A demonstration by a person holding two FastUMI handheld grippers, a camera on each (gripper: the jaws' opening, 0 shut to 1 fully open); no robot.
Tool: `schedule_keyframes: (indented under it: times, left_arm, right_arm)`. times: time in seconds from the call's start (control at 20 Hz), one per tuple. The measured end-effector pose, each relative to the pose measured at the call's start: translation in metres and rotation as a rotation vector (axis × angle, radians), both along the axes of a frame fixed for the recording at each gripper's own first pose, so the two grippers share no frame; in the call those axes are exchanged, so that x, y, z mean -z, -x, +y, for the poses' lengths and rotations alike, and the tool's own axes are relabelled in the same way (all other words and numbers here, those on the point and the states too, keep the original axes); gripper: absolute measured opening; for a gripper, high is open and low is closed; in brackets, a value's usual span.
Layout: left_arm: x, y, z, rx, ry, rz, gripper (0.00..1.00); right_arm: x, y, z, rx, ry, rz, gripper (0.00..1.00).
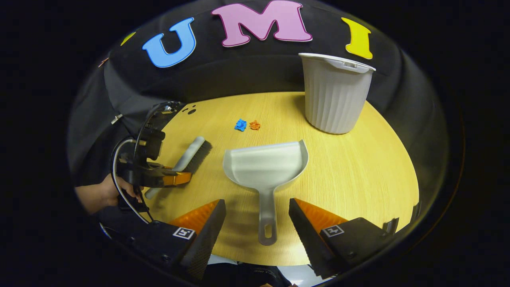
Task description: Pick up the small broom and dustpan from the desktop, sweep the trash into the dustpan with the broom, and then empty the trash into the garbage bin.
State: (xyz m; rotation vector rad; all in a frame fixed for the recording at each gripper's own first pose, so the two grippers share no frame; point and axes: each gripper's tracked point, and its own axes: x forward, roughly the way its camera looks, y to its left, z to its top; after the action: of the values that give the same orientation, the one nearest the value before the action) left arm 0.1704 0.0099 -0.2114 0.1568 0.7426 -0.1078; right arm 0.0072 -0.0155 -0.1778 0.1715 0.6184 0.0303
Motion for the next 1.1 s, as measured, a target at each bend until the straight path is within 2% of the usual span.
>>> schedule_keyframes:
  times: [0.1,0.35,0.5,0.75,1.1]
  left_arm:
    - [-0.002,0.003,0.007,-0.023,-0.001,-0.028,0.26]
    - [-0.01,0.033,0.01,-0.015,0.041,-0.062,0.25]
    - [-0.019,0.06,0.009,-0.029,0.084,-0.086,0.25]
    - [-0.029,0.095,0.018,-0.087,0.094,-0.113,0.25]
    - [-0.041,0.11,0.028,-0.168,0.138,-0.14,0.25]
  right_arm:
    - [0.008,-0.001,0.004,0.002,-0.025,0.029,0.99]
    - [0.025,-0.012,-0.005,0.048,-0.005,0.072,0.99]
    - [0.041,-0.019,-0.018,0.076,0.043,0.112,0.99]
    - [0.072,-0.032,-0.021,0.069,0.085,0.182,1.0]
    - [0.099,-0.051,-0.022,0.036,0.116,0.255,0.99]
